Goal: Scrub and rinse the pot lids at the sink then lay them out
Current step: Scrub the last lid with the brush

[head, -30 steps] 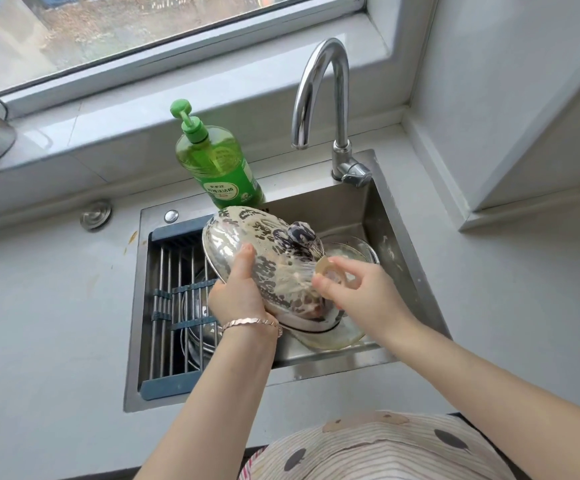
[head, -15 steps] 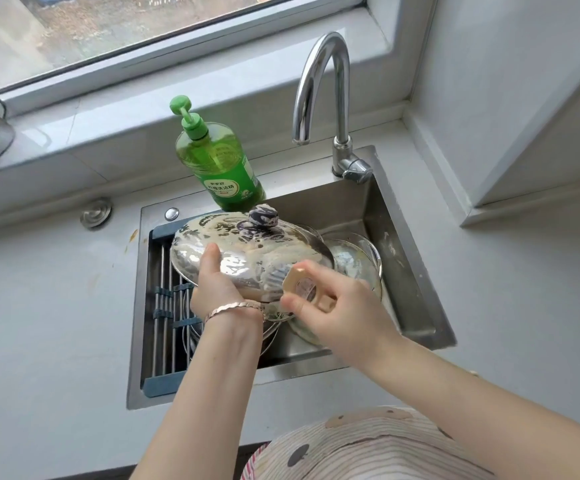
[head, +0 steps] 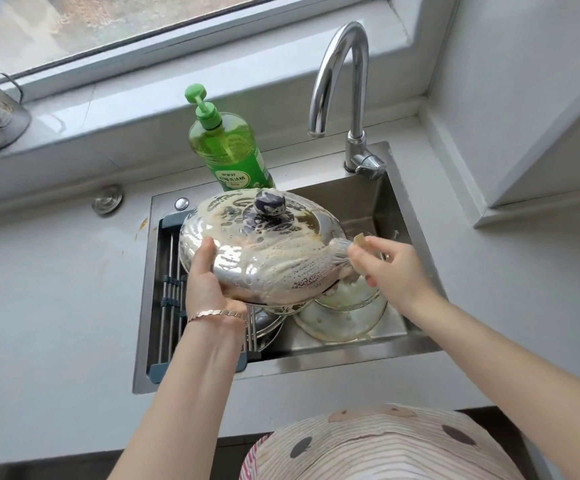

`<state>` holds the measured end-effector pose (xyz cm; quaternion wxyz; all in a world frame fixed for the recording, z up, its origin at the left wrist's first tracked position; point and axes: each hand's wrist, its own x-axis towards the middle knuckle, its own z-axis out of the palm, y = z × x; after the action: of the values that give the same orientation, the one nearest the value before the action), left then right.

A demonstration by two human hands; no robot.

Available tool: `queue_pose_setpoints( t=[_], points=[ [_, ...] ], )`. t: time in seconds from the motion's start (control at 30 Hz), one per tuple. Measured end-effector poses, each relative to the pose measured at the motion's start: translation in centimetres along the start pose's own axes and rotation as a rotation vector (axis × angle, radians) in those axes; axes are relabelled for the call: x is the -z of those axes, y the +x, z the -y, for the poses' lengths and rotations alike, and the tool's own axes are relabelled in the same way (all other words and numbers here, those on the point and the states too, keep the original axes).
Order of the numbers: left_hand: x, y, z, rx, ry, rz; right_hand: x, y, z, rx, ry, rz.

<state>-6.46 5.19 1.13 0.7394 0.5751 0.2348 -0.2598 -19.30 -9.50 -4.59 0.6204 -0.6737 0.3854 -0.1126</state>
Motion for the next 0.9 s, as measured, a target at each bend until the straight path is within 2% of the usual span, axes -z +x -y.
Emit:
queue_pose_setpoints(
  t=[0.1, 0.2, 0.33, 0.4, 0.53, 0.67, 0.7, 0.8, 0.9],
  points=[
    [0.5, 0.5, -0.3, -0.002, 0.009, 0.056, 0.1, -1.1, 0.3, 0.023, 0.008, 0.077],
    [1.2, 1.1, -0.4, 0.002, 0.010, 0.120, 1.1, 0.2, -0.1, -0.014, 0.025, 0.030],
    [1.8, 1.1, -0.3, 0.016, 0.075, 0.148, 1.0, -0.1, -0.7, 0.035, -0.183, 0.135],
    [1.9, 0.7, -0.4, 0.030, 0.097, 0.181, 1.1, -0.2, -1.3, -0.007, -0.207, 0.173],
    [2.0, 0.3, -0.1, 0.094, 0.150, 0.208, 1.5, 0.7, -1.2, -0.143, -0.134, 0.088],
    [2.0, 0.4, 0.1, 0.112, 0.197, 0.212, -0.2, -1.5, -0.3, -0.021, -0.239, 0.322],
    [2.0, 0.3, 0.1, 0.116, 0.221, 0.224, -0.2, -1.4, -0.3, -0.034, -0.237, 0.328],
    [2.1, 0.2, 0.2, 0.132, 0.273, 0.255, 1.2, 0.7, -0.8, -0.143, -0.226, 0.157],
    [2.2, 0.4, 0.1, 0.154, 0.291, 0.279, 0.8, 0.6, -0.9, -0.106, -0.195, 0.229]
  ],
)
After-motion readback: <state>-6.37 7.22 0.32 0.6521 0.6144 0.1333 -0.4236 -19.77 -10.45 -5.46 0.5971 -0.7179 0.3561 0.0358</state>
